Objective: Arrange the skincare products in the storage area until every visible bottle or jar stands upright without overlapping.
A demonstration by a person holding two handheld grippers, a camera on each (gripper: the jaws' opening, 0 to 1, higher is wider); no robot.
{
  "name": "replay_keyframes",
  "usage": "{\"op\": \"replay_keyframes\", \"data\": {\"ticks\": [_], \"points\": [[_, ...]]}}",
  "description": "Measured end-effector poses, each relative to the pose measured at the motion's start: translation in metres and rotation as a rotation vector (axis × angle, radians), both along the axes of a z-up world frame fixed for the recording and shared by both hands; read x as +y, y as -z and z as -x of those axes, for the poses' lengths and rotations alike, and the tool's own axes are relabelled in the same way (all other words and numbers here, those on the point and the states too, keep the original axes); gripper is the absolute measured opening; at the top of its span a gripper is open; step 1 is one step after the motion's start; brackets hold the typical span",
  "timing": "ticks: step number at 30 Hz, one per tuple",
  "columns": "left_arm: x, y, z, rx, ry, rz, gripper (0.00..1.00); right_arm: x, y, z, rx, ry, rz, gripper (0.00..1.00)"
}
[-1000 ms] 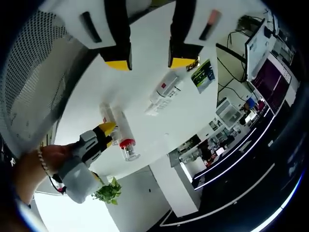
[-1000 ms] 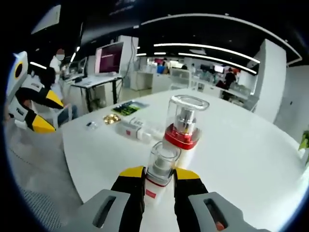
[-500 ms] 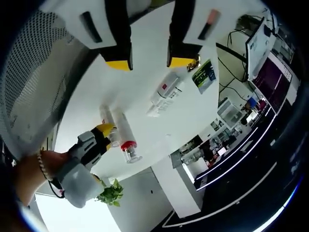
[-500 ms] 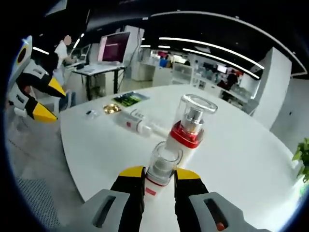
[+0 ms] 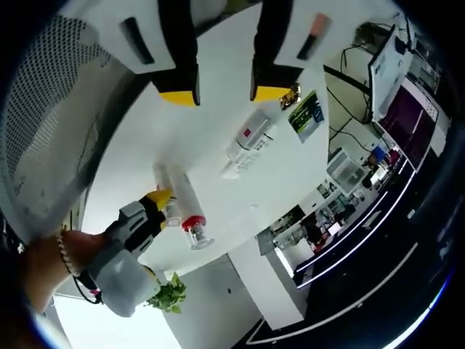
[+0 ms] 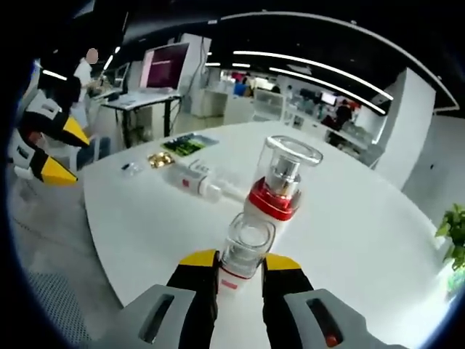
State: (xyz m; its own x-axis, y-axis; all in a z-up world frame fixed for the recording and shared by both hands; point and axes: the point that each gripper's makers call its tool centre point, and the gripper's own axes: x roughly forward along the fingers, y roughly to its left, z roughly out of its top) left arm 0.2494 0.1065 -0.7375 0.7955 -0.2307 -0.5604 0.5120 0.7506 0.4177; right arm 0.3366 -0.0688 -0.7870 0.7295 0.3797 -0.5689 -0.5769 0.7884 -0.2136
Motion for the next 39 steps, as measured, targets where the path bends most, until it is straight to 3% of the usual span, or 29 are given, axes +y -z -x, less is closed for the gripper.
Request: {"op": "replay_keyframes", "data": {"ticks": [2, 5, 11, 13, 22, 30, 36, 39], "points": [[0.000, 0.000, 0.000, -0.001, -0.003, 0.002, 0.29, -0.002, 0.002, 0.000, 0.020, 0.001, 0.003, 0.20], [0.000, -0.002, -0.001, -0.006, -0.006, 0.011, 0.29, -0.003, 0.011, 0.005, 0.105, 0.000, -0.034, 0.25], [0.001, -0.001, -0.001, -0.001, -0.006, 0.008, 0.28, -0.008, 0.030, 0.010, 0.188, -0.014, 0.019, 0.18], [0.001, -0.001, -0.001, -0.002, -0.006, 0.004, 0.28, -0.007, 0.032, 0.011, 0.196, -0.020, 0.025, 0.14], [0.001, 0.001, -0.001, 0.003, -0.002, -0.007, 0.27, -0.006, 0.033, 0.009, 0.195, -0.019, 0.028, 0.13], [0.002, 0.000, -0.002, -0.002, -0.009, -0.008, 0.26, -0.005, 0.039, 0.015, 0.234, -0.022, 0.044, 0.09], [0.004, 0.001, -0.002, 0.000, -0.017, -0.012, 0.26, -0.004, 0.056, 0.038, 0.382, -0.063, 0.072, 0.10], [0.005, 0.001, -0.002, 0.002, -0.023, -0.015, 0.26, 0.009, 0.061, 0.060, 0.492, -0.140, 0.028, 0.09]]}}
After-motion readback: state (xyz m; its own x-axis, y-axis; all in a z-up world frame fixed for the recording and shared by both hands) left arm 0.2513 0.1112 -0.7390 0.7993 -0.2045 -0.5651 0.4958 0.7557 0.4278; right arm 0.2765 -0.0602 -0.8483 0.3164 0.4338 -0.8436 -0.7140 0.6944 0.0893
